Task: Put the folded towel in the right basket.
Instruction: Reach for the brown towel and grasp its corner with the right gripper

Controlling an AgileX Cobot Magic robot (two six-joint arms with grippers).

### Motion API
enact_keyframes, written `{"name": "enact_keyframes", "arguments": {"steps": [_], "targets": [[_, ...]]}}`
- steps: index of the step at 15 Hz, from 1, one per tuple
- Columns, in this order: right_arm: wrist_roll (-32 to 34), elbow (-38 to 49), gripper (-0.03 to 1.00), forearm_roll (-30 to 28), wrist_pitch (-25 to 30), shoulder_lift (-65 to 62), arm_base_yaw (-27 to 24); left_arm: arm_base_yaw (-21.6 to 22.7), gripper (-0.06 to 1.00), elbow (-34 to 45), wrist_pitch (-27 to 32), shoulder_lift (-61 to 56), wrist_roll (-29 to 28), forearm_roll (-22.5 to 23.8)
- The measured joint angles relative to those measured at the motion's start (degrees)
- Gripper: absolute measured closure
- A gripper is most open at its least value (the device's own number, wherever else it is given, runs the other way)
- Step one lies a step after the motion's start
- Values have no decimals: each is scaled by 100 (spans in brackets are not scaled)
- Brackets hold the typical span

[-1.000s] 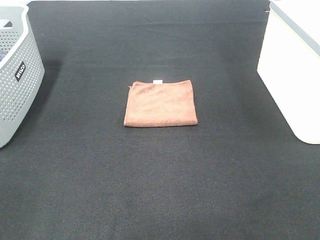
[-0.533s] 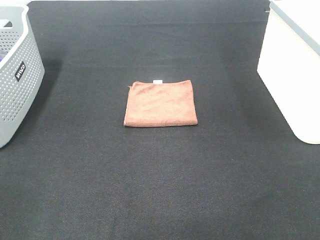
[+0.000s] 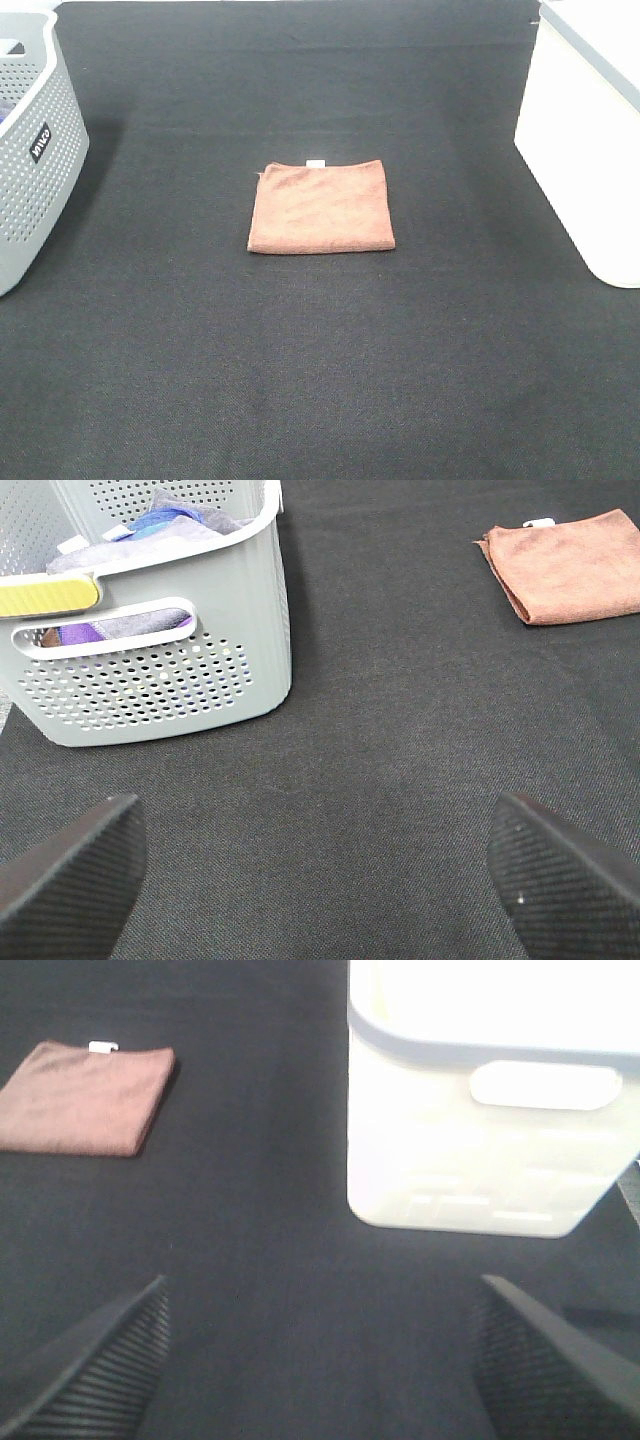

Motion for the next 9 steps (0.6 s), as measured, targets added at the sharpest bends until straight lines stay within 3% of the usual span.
{"name": "enact_keyframes", "arguments": {"steps": [2, 3, 9], "targets": [[0, -315, 20, 0, -407, 814, 0, 0, 6, 0, 0, 0, 0, 0], [0, -315, 20, 0, -407, 814, 0, 0, 6, 0, 0, 0, 0, 0], [-11, -1954, 20, 6, -756, 3850, 0, 0, 6, 0, 0, 0, 0, 0]]}}
